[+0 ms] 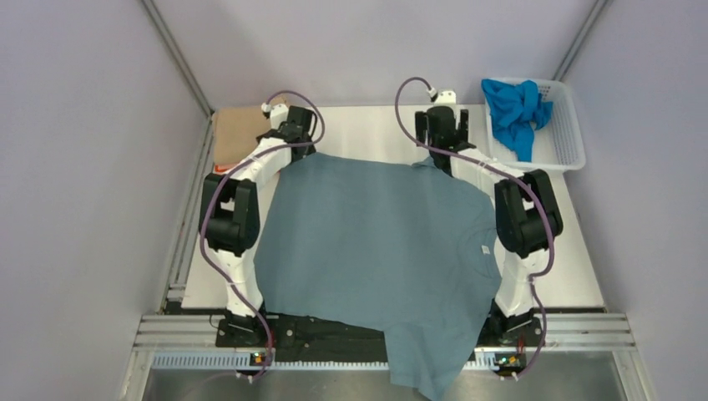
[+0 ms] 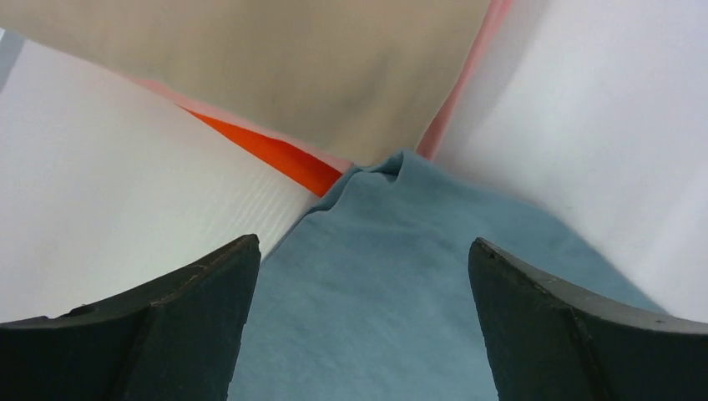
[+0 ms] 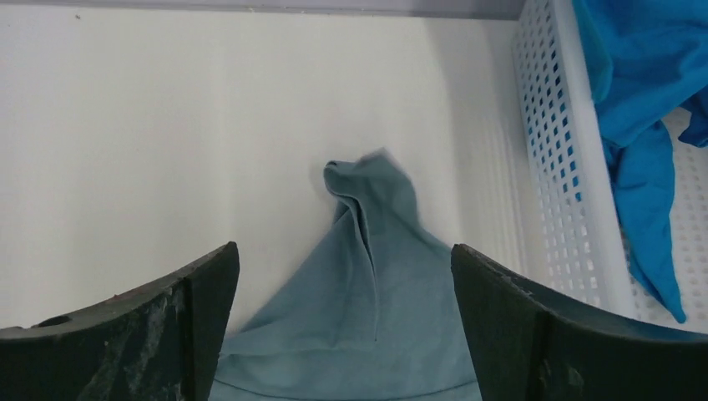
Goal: Fold and stack the t-shirts
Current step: Flatten out the tshirt
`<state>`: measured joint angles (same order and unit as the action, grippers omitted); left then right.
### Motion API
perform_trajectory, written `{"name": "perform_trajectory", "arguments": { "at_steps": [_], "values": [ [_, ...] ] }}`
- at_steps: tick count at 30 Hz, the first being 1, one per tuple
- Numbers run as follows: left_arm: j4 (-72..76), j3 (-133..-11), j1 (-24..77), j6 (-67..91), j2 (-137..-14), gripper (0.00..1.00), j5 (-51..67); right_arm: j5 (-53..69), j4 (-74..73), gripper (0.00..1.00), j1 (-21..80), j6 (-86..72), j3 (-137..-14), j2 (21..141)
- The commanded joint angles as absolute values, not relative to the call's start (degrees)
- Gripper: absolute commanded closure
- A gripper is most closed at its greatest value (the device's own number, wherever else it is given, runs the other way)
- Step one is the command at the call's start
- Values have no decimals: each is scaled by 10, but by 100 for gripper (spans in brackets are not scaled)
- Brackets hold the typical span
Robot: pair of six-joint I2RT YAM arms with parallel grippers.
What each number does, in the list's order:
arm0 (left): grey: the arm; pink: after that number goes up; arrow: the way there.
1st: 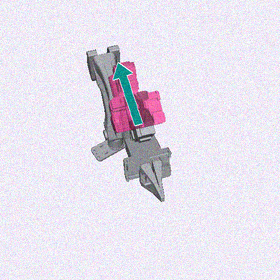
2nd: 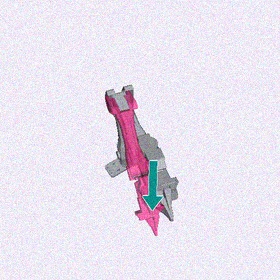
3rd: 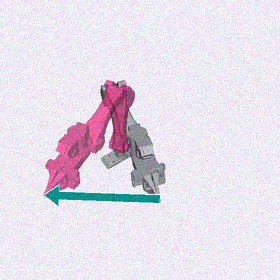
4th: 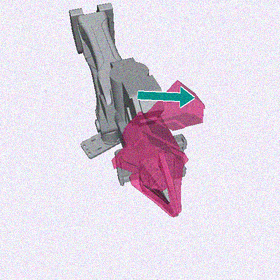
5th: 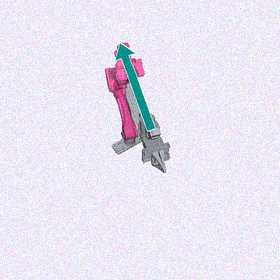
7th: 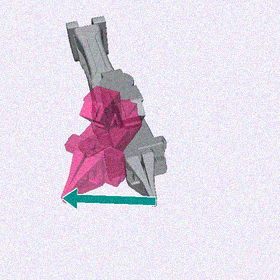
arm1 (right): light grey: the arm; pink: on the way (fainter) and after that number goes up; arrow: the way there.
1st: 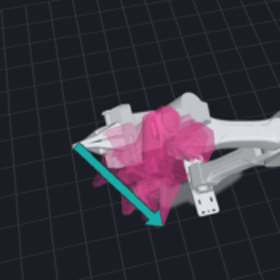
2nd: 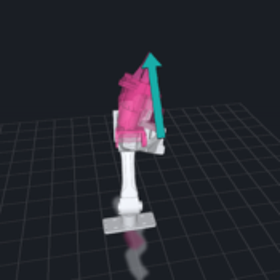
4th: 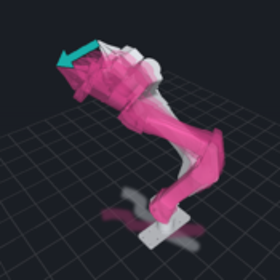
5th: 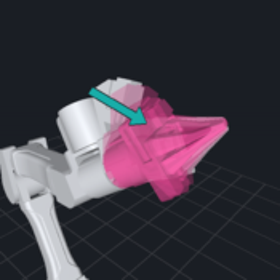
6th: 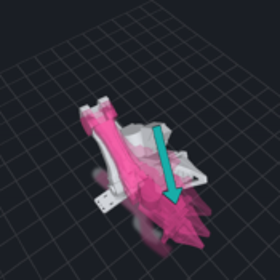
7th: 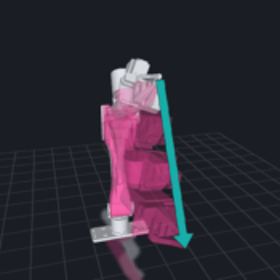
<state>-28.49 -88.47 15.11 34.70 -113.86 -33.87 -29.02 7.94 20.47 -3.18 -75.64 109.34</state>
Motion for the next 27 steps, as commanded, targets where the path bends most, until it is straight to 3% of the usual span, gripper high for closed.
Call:
{"name": "perform_trajectory", "arguments": {
  "at_steps": [1, 4, 8, 13, 23, 27],
  "values": [
    [-295, -912, 150, 357, -1050, 1, -327, -296, 13, 1, 198, -53, -835, 1066],
    [-312, -863, 151, 361, -974, 1, -263, -258, -27, 1, 197, -101, -779, 996],
    [-265, -733, 154, 360, -884, 1, -106, -119, -25, 1, 198, -177, -649, 907],
    [-147, -560, 165, 376, -816, 1, 61, -32, 29, 1, 198, -217, -555, 895],
    [-132, -456, 171, 403, -843, 1, 31, -35, 60, 1, 198, -240, -659, 1070],
    [-171, -451, 171, 403, -858, 1, -42, -61, 65, 1, 198, -243, -697, 1113]
  ]
}}
